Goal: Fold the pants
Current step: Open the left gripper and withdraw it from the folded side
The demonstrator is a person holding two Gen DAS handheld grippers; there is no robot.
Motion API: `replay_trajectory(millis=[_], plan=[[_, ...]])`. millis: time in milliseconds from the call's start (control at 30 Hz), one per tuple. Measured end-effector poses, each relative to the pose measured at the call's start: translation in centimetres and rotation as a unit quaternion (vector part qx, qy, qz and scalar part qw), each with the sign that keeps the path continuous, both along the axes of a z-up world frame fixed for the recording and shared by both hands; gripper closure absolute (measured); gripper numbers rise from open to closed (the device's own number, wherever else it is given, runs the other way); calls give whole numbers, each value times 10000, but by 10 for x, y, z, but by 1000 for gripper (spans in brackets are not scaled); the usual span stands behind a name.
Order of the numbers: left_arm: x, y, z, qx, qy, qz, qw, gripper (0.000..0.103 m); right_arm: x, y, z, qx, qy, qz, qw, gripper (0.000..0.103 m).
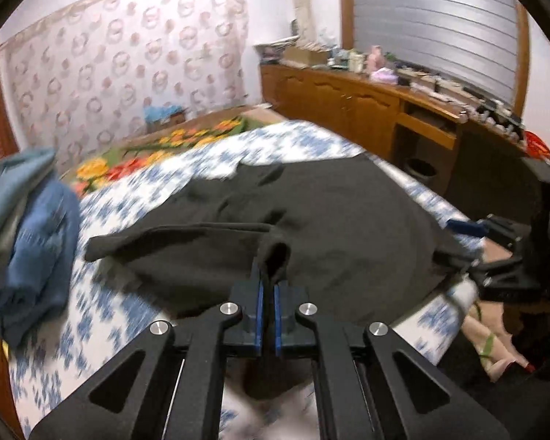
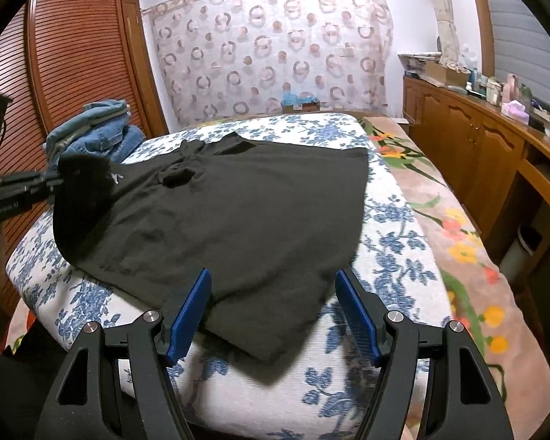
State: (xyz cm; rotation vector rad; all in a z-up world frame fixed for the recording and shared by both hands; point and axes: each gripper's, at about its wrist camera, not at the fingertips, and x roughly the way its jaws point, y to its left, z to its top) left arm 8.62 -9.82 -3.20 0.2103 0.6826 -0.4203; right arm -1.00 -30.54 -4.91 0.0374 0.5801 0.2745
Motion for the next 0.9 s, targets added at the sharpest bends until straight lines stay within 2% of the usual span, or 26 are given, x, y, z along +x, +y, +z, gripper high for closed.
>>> replay_trajectory(millis=[400,567,667,767,800,833,900], plan=[[9,-73,23,-191,-50,-853,9962,98,-11,-21,9,20,-145,-305,9994,31],[5,-85,23,-316,60,-962,9948,98,-13,-24,9,41,-169,-384,9991,31],[4,-87,19,-224,62,-843,9962,97,-12,-24,9,39,-173,-378,9991,31],[3,-82,18,-202,39,-767,9968,84,-14,-21,9,15,-178,-345,9992,31],[3,-81,18,-178,16,-730,9972,72,-14,-21,9,9,-178,-336,9993,31],[2,-79,18,-168,-10,-708,9974,53,-14,-21,9,4,-177,-330,9993,31],[-2,-73,21,-244,-152,-691,9972,34,-12,-21,9,8,-175,-312,9994,31]])
